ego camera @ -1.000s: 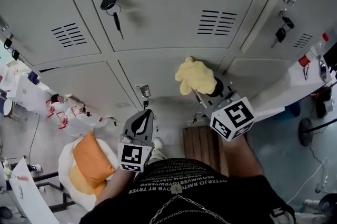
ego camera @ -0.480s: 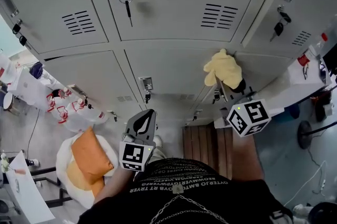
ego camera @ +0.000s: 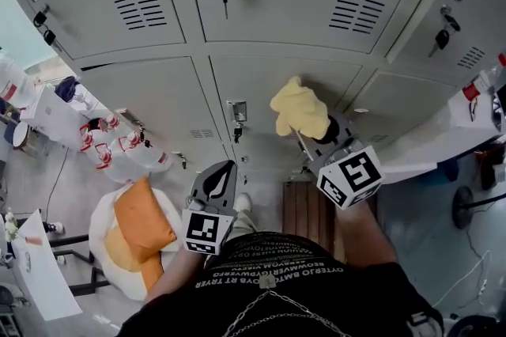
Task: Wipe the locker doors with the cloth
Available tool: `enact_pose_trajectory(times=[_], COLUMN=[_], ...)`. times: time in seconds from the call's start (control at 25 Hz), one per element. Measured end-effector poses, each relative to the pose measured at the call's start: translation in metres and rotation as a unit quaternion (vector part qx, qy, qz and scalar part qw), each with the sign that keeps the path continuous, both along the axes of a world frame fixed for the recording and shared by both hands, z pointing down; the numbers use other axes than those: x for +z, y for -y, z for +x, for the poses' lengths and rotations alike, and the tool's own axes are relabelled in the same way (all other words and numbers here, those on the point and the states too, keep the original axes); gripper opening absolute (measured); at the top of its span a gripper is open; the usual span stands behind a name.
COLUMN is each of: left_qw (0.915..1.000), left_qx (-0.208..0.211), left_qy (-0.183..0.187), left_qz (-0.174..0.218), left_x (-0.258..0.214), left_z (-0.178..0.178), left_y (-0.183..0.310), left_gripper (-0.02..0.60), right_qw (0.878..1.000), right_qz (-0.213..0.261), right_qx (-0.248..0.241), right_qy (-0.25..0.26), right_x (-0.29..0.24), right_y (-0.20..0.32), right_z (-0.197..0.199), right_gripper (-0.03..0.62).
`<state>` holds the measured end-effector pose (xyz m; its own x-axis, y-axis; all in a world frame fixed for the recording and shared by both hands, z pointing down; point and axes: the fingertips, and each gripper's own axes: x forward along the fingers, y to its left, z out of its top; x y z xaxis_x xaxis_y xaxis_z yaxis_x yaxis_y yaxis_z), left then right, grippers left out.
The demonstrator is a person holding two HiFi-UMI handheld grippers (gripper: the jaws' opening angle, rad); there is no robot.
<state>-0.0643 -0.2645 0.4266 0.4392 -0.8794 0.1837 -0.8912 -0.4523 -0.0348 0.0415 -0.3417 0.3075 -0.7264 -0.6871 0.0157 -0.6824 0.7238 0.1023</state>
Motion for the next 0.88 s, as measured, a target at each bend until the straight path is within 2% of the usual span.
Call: enact_pose_trajectory(times=[0.24,0.36,0.64,0.88], left_qw=[0.9995,0.9992,0.9992,0.9994], left_qx=[-0.028,-0.036,-0.038,-0.032], left_qy=[0.003,0.005,0.011,0.011], left_qz=[0.01,0.015,0.009,0.007], left_x=[-0.007,-0.01,-0.006,-0.004], left_z=[-0.026,-0.034,-0.041,-0.039], left_y=[-0.002,-0.003,-0.009,-0.012], left_gripper=[0.005,0.005,0.005,0.005], right_qw=[0.997,0.996,0.994,0.993], right_qz=[0.001,-0.002,0.007,0.022], right_qx=[-0.064,-0.078,-0.055,-0.021], right_qy=[-0.039,-0.051,-0.091,-0.112], right_x=[0.013,0.02,0.037,0.039], right_y=[0.004,0.012,0.029,0.031], right_z=[-0.071,-0.094,-0.113,-0.102], right_gripper=[0.08,0.08,0.08,0.08])
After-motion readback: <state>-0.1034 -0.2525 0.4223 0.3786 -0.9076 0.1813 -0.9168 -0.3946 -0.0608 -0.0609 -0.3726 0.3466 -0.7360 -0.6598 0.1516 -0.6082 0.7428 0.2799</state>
